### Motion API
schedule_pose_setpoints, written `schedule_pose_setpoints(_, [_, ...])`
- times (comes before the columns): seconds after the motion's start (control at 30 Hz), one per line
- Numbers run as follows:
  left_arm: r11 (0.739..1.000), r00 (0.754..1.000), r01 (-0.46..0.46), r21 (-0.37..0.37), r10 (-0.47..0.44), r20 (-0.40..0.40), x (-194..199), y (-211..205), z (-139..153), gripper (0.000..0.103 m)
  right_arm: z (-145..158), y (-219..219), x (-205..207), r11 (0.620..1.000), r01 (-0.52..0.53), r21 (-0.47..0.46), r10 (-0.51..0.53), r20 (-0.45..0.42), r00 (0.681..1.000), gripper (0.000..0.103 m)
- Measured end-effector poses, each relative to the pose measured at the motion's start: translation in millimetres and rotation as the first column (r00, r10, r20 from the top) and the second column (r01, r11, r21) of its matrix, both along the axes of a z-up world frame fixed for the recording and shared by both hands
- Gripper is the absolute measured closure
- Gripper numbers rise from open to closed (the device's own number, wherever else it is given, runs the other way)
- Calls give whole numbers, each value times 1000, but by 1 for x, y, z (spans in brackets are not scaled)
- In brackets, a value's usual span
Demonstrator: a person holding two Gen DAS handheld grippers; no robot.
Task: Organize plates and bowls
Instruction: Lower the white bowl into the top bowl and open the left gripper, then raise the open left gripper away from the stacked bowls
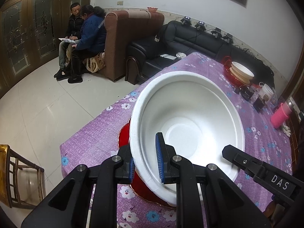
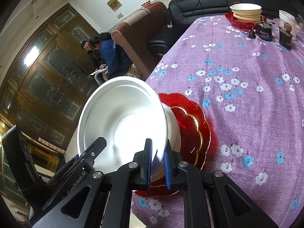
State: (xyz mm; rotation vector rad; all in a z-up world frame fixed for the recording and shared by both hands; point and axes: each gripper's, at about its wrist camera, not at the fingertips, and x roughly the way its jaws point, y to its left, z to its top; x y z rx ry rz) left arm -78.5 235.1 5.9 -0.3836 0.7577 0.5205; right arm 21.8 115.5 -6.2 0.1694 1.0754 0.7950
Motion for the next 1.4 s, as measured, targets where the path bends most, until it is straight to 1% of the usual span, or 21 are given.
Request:
schedule_pose_setpoints(0.2, [1000,1000,-3,-12,3,2,3,1,0,87,1,1,2,1000,6,0,-6,2,1000,88])
schedule_pose_setpoints(0.23, [1000,1000,-5,-13,5,6,2,2,1,85,1,1,2,1000,7,2,-7,1,1000,84])
schedule_pose_setpoints(0.27, [1000,1000,-6,-16,6,8,2,2,1,82,1,1,3,1000,9,5,-9,-1,1000,79])
schedule_pose_setpoints(0.3, [1000,1000,-6,-20,6,11,2,3,1,78,1,1,3,1000,11,8,-11,-2,1000,76])
schedule_pose_setpoints(0.37, [1000,1000,-9,-25,10,15,2,3,1,60,2,0,3,1000,15,12,-15,0,1000,64])
schedule_pose_setpoints(0.4, [1000,1000,-14,-26,14,19,2,4,2,57,2,0,3,1000,17,17,-17,2,1000,60])
schedule_pose_setpoints(0.47, [999,1000,-19,-25,20,23,1,4,3,51,4,-1,2,999,23,30,-23,8,1000,43])
schedule_pose_setpoints(0.5, [999,1000,-21,-25,22,22,1,4,3,49,5,-2,2,999,27,33,-27,13,1000,40])
schedule_pose_setpoints(0.53, [999,999,-26,-25,27,20,1,4,2,44,6,-2,2,999,30,35,-30,18,999,35])
schedule_pose_setpoints(0.57, [999,999,-29,-25,29,19,0,5,2,41,7,-2,2,999,34,35,-35,22,999,33])
schedule_pose_setpoints(0.63, [999,999,-29,-25,30,21,-1,4,2,40,8,-3,1,999,38,39,-39,21,999,27])
schedule_pose_setpoints(0.7, [999,999,-31,-23,32,16,-2,4,2,39,9,-3,0,999,31,43,-32,22,999,19])
schedule_pose_setpoints(0.77, [999,1000,-27,-21,27,11,-2,3,2,36,12,-3,-2,999,24,39,-25,35,999,8])
schedule_pose_setpoints(0.83, [1000,1000,-22,-4,22,11,-5,0,5,36,16,-3,-6,999,13,29,-14,57,998,1])
schedule_pose_setpoints(1.0, [1000,1000,-7,30,6,30,-17,-9,14,35,30,-7,-19,999,-24,-34,29,147,989,1])
schedule_pose_setpoints(1.07, [999,999,1,48,-2,39,-22,-12,17,27,35,-11,-27,997,-42,-67,54,195,979,1])
schedule_pose_setpoints(1.13, [997,998,7,74,-11,55,-28,-17,22,21,38,-16,-34,994,-57,-95,77,229,970,0])
schedule_pose_setpoints(1.17, [996,998,8,87,-14,64,-30,-20,23,20,38,-19,-38,992,-65,-108,90,247,965,0])
schedule_pose_setpoints(1.23, [994,997,26,106,-34,70,-33,-25,25,19,39,-24,-41,990,-65,-127,96,262,960,0])
schedule_pose_setpoints(1.4, [991,996,62,118,-69,51,-33,-35,26,19,37,-37,-52,984,-79,-161,124,288,950,0])
